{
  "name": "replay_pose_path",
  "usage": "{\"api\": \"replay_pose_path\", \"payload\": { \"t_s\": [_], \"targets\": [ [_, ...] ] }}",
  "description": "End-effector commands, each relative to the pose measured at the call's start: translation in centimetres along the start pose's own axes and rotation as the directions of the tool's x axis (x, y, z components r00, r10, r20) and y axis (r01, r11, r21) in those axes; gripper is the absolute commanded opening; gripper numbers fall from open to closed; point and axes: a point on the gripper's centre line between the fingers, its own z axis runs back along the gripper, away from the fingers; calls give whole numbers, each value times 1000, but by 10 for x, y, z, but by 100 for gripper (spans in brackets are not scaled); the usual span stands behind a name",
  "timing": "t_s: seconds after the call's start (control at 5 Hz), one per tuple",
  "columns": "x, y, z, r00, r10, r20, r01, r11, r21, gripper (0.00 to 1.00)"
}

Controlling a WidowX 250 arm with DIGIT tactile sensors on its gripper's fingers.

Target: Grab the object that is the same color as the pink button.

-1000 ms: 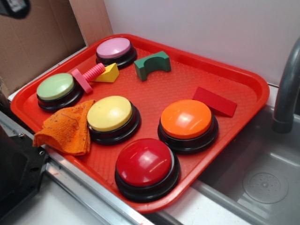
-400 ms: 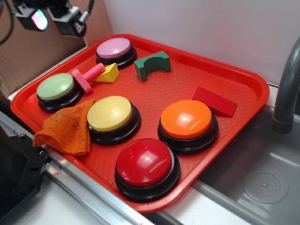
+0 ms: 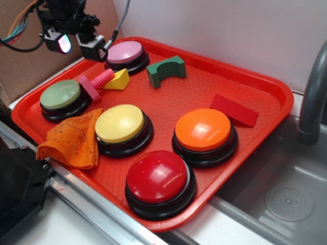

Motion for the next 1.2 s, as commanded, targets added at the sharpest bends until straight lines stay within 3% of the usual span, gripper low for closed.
{"api": "replay_pose_path", "payload": {
  "t_s": [0.0,0.6,0.8,1.0],
  "targets": [
    [16,-2,-19,999,-30,12,30,999,22,100],
    [12,-11,-49,994,-97,-51,99,994,46,100],
    [12,-11,-53,995,-88,-49,91,994,64,82],
    [11,-10,-54,994,-97,-54,101,992,76,0]
  ]
}}
